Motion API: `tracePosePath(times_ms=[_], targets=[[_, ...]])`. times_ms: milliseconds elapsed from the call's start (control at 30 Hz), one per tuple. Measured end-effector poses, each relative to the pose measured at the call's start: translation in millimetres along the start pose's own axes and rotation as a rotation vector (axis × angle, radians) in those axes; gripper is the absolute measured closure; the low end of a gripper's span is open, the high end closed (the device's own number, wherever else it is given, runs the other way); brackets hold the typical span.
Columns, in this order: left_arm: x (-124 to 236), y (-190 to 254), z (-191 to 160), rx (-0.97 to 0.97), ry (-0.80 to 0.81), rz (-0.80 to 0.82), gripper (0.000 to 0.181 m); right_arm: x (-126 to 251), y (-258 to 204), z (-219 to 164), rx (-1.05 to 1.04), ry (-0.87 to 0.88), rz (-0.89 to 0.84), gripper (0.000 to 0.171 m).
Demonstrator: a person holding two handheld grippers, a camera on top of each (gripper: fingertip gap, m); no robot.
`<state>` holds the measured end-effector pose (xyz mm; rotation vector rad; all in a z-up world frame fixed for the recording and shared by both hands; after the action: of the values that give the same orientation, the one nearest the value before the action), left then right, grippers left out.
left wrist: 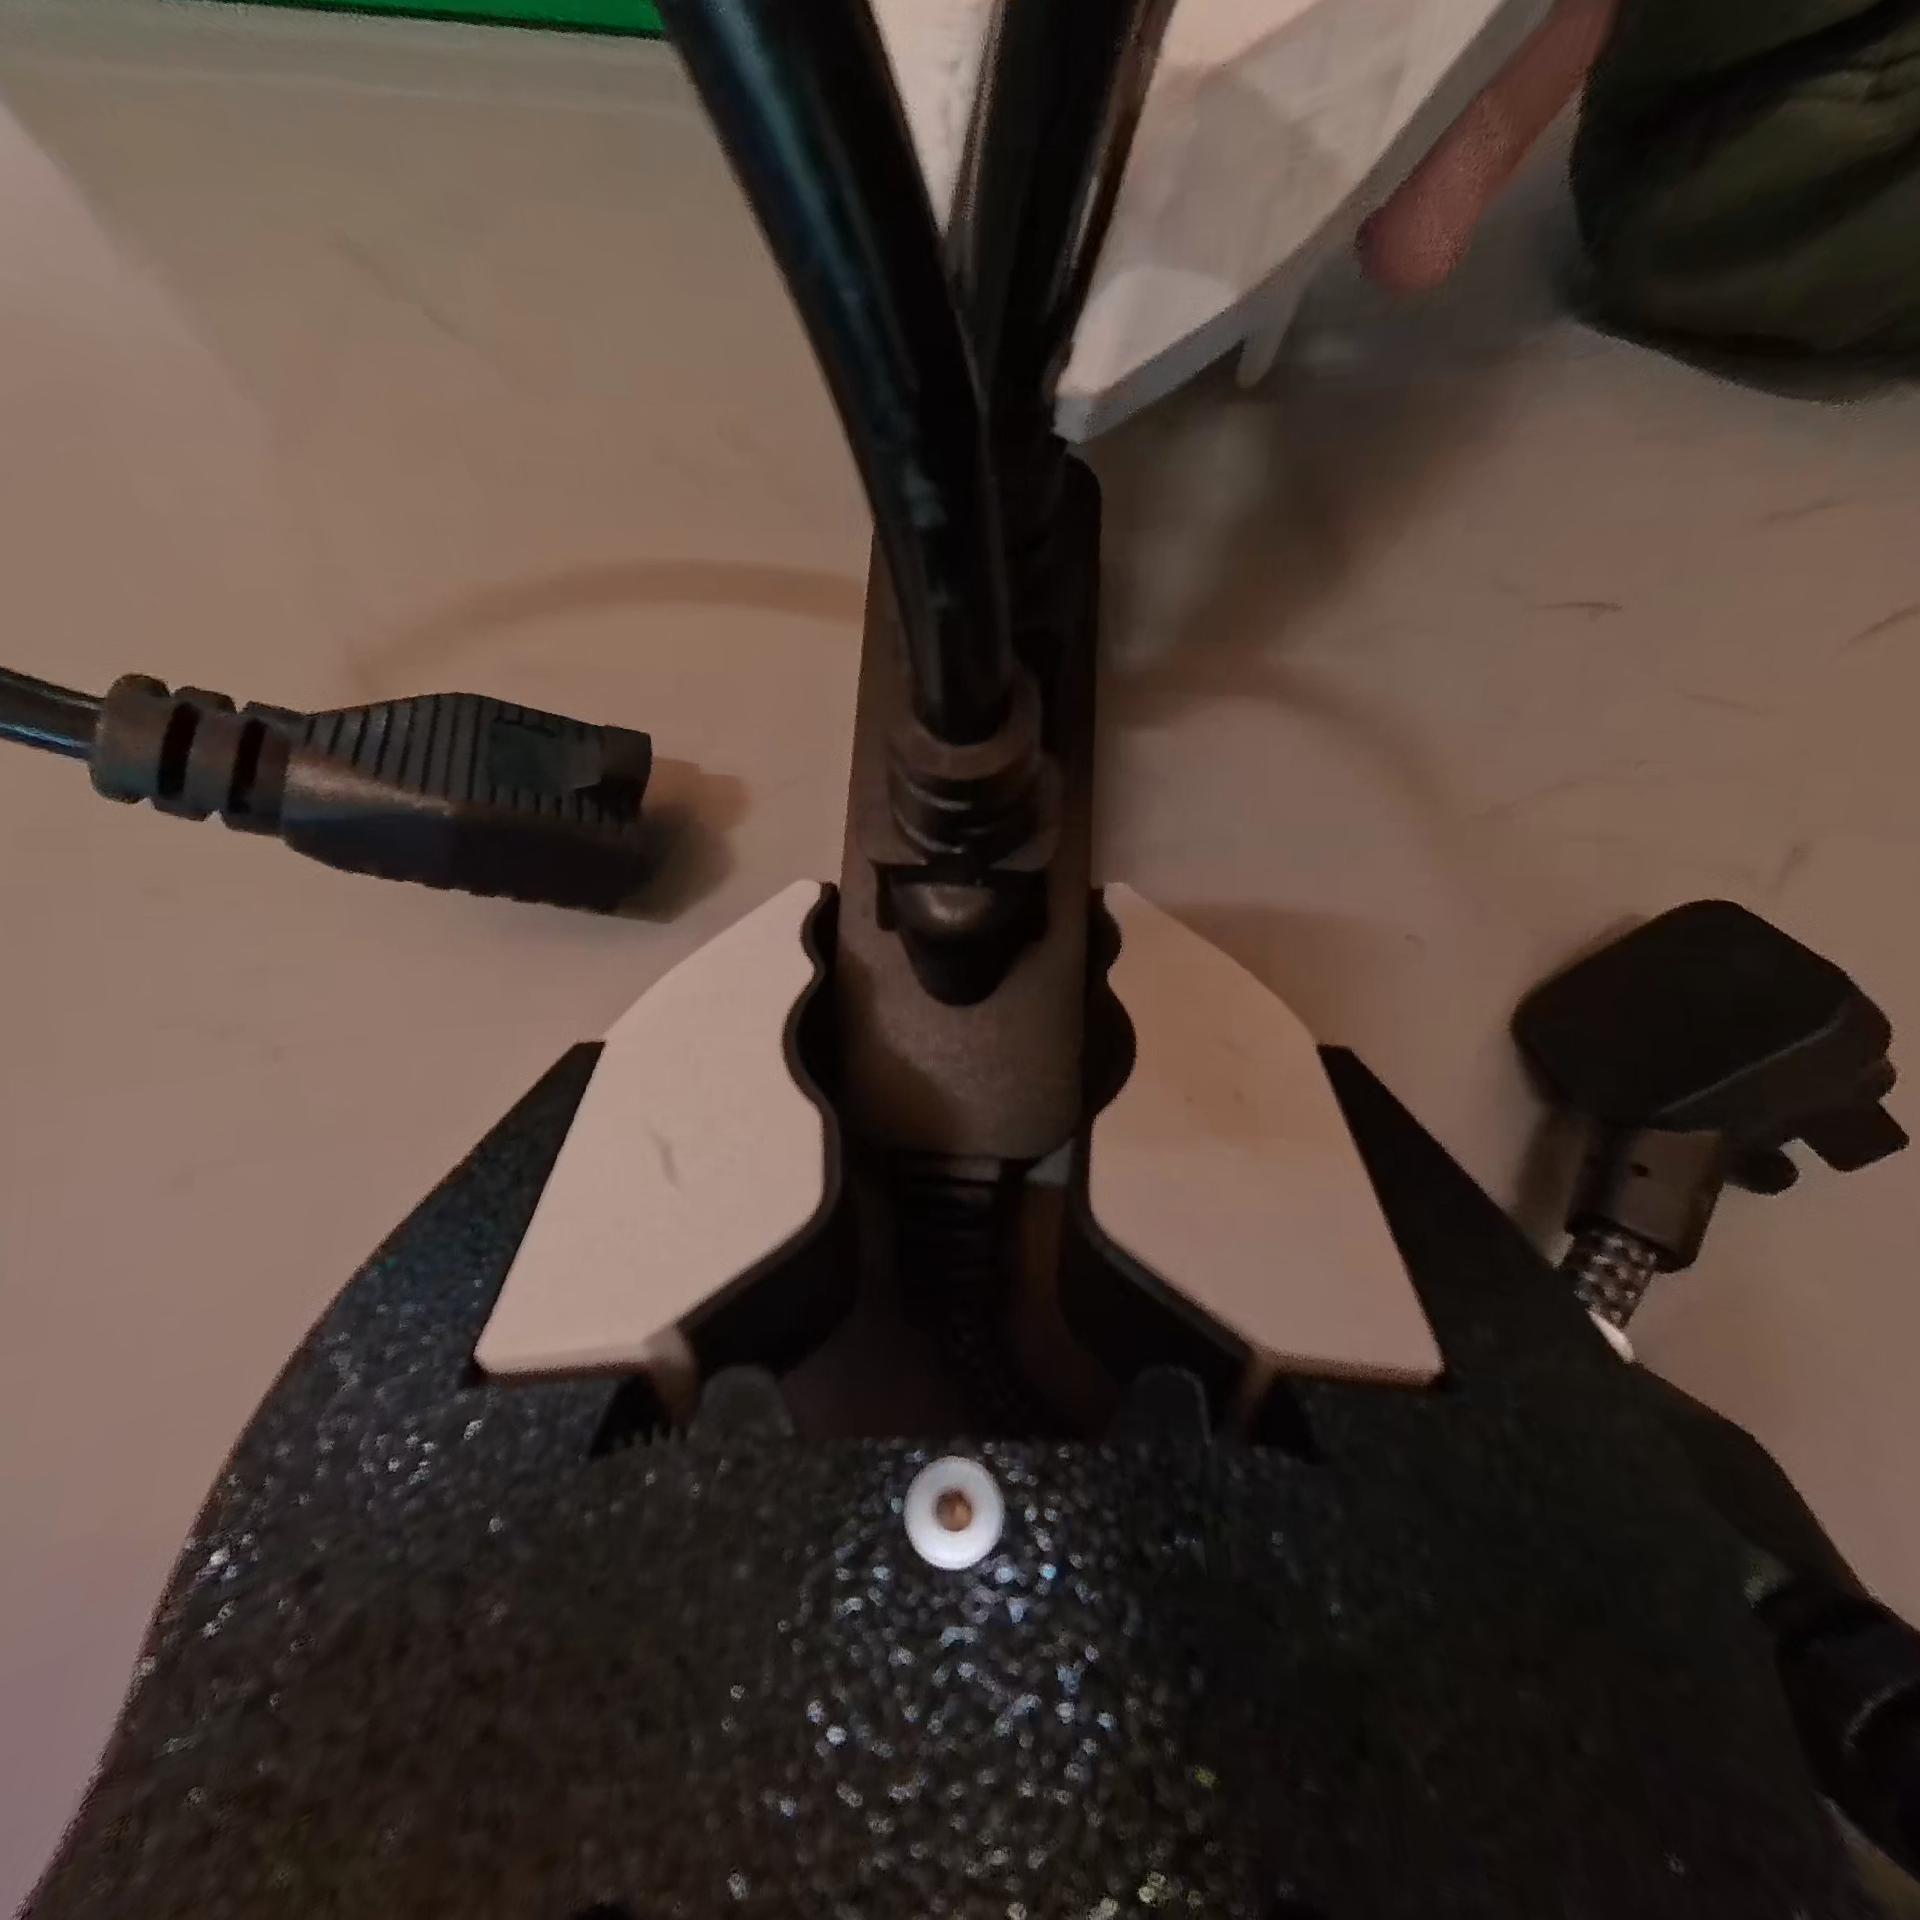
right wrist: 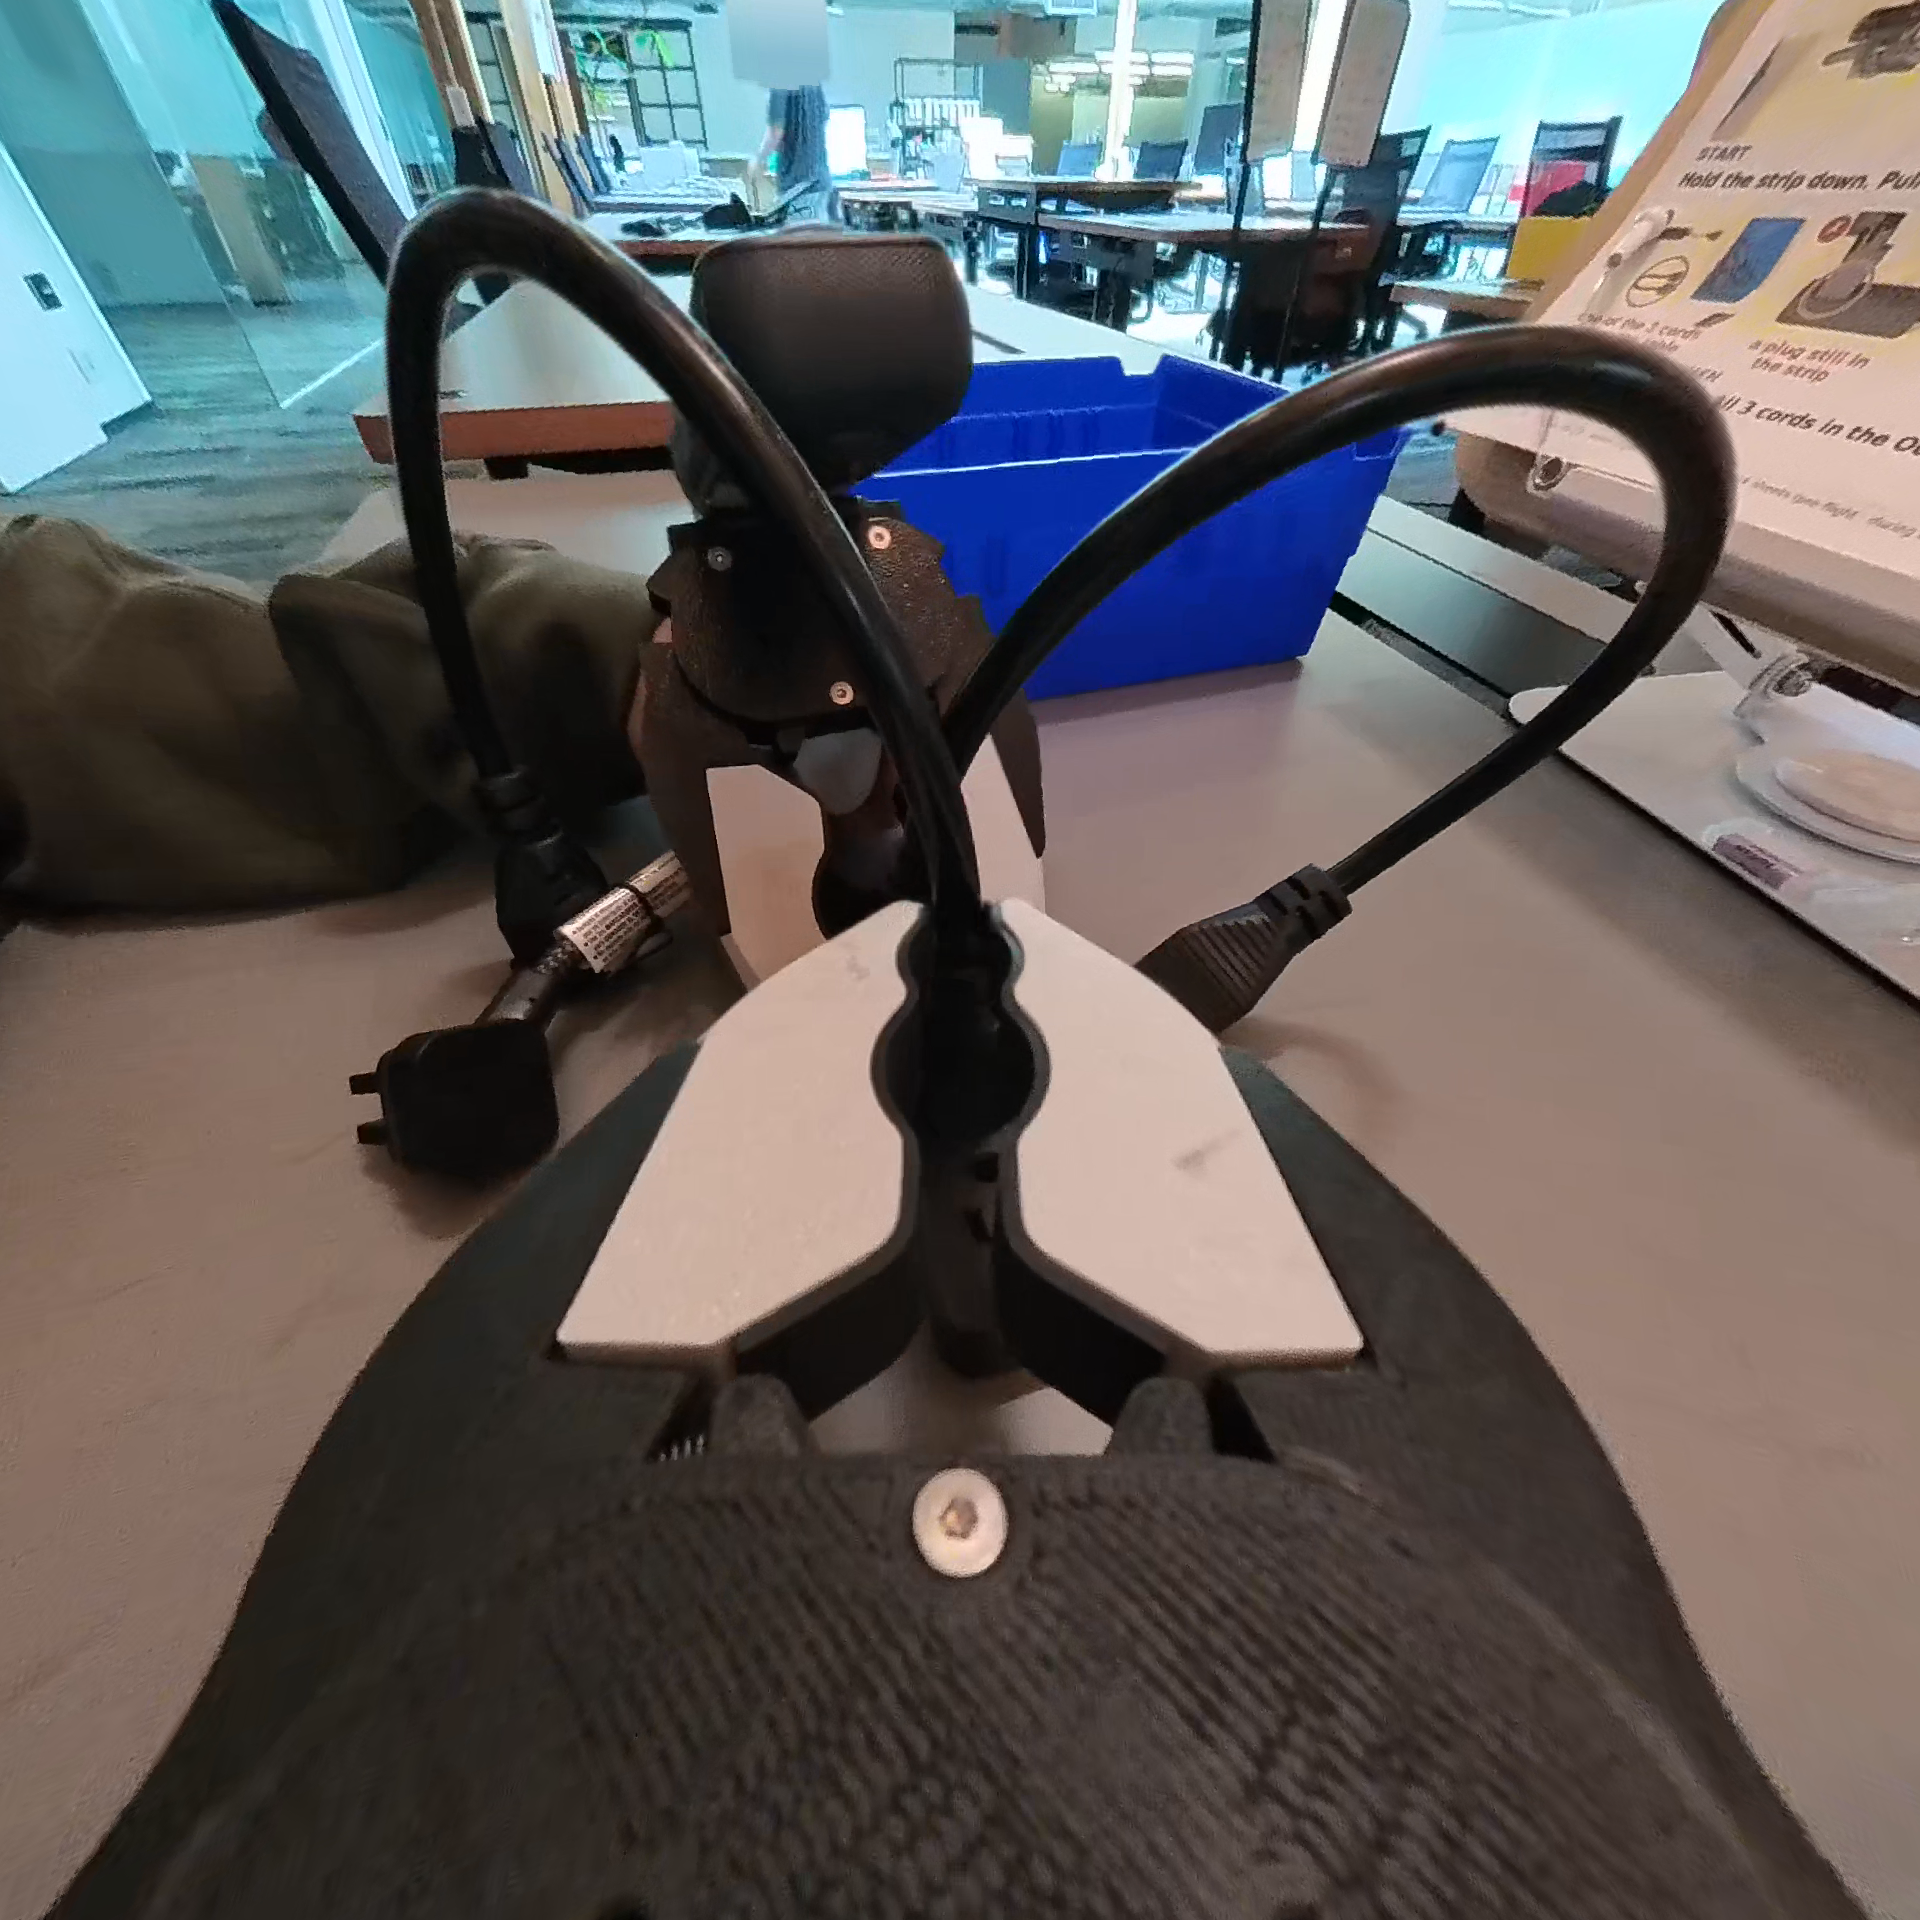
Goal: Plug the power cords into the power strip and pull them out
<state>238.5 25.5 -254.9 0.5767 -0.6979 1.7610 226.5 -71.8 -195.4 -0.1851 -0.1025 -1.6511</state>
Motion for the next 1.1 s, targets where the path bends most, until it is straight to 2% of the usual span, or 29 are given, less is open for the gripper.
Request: tracePosePath(times_ms=[333,567,933,1033,1100], targets=[[0.6,-1.1,-0.4,0.003,-0.001,0.02,0.136,-3.1,2.5,0.1,0.009,-0.002,-0.065,0.162],[2.8,0.2,0.6,-0.013,0.02,0.066,0.136,-4.1,3.6,0.4,-0.01,0.005,-0.039,0.162],[1.2,-1.4,-1.0,0.033,0.0,0.039,0.137,-6.4,3.5,0.2,0.005,-0.007,-0.046,0.162],[1.1,-1.4,-0.9,0.031,0.001,0.041,0.137,-6.8,1.7,0.1,0.017,-0.01,-0.035,0.158],[1.1,-1.3,-0.8,0.03,0.001,0.039,0.137,-6.3,3.2,0.0,0.008,-0.009,-0.049,0.162]])
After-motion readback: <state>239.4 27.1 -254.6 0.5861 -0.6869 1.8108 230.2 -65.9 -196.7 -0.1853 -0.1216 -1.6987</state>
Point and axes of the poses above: each gripper's, where its closed fingertips meet, x back along the fingers, z out of its top, y = z × x across the jaws, the point moved 5 cm from there along x, back along the fingers, and after that the axes turned 14 degrees about z, right-handed, at the moved point
